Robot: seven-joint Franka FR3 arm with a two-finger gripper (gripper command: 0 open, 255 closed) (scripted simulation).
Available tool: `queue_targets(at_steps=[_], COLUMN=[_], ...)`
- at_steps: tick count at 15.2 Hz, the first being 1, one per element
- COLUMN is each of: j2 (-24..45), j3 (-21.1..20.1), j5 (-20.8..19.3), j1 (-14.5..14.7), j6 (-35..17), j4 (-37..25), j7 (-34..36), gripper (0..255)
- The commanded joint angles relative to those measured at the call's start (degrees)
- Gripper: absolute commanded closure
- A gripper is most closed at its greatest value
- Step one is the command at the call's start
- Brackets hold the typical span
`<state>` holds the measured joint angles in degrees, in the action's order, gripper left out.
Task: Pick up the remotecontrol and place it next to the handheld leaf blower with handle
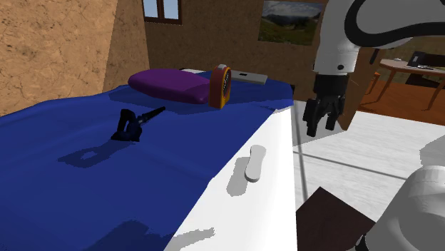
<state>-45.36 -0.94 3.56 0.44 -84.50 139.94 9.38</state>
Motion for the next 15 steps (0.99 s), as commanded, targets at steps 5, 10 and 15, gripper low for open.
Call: queue_targets(at_steps=[5, 10, 15], j2=[3.6, 10.6, 20.0], j3=[-4.2, -9.2, -13.7], j5=[2.7, 4.8, 4.6], j1=[-1.9, -4.5, -7.8], j6=[-9.4, -21.5, -33.2], j4=[3.5, 5.7, 5.4], j7=[9.6, 21.3, 33.4], gripper=[0, 0, 0])
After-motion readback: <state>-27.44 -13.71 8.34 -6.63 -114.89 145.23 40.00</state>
